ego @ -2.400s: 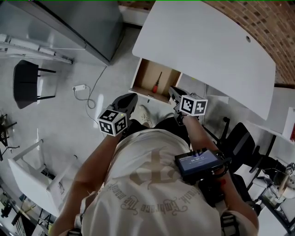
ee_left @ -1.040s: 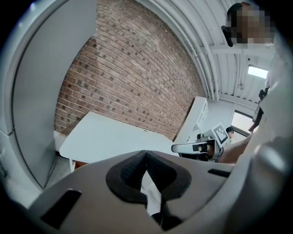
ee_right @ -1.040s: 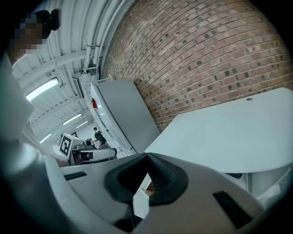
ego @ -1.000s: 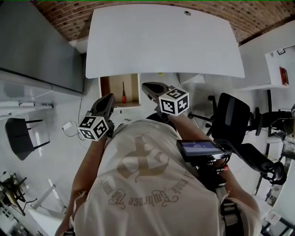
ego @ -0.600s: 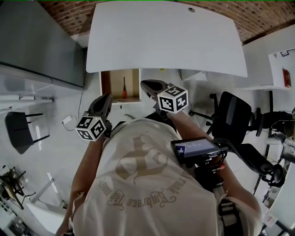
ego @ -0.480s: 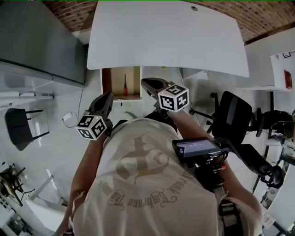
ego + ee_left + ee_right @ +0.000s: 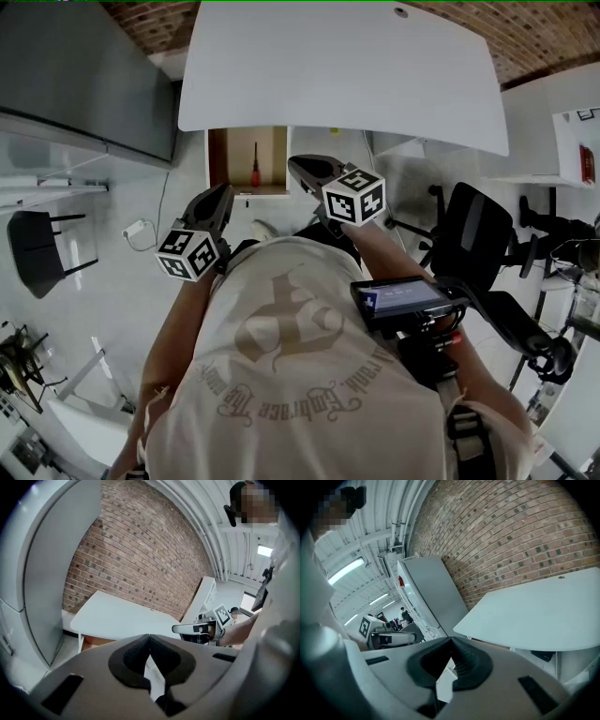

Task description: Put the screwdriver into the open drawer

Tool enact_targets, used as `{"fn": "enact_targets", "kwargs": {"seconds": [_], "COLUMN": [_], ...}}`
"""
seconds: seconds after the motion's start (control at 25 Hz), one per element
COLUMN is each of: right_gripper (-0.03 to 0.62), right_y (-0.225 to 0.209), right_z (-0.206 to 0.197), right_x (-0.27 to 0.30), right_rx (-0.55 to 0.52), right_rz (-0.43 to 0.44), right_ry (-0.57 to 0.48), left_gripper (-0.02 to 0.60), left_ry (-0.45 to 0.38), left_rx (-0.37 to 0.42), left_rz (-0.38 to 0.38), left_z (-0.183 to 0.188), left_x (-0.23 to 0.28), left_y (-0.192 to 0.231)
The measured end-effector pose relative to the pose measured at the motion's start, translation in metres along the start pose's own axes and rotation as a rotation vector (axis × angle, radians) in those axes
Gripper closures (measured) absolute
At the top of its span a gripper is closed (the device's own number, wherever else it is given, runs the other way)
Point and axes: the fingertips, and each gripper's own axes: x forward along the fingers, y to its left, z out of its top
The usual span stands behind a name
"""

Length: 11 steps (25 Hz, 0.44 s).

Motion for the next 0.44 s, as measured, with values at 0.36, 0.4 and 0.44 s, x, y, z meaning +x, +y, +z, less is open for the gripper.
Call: {"fn": "enact_targets", "kwargs": {"seconds": [0.36, 0.4, 0.44], "right_gripper": [0.571, 0.571, 0.571], "right_y": [0.005, 0.006, 0.007], "right_z": [-0.008, -0.008, -0.009], "right_x": [-0.011, -0.012, -0.014], "right_rx": [0.008, 0.011, 0.013], "right_rz": [-0.03, -0.037, -0.044], "right_ry": [-0.012, -0.014, -0.016], "left_gripper": [0.561, 0.561, 0.561], "left_ry": [0.004, 0.006, 0.008], "left_rx": [0.013, 0.014, 0.015], "left_rz": [-0.046, -0.054, -0.062], "left_z": [-0.001, -0.001, 0.0], "left_x": [0.006, 0.006, 0.007], "left_y": [-0.012, -0.012, -0.013]}}
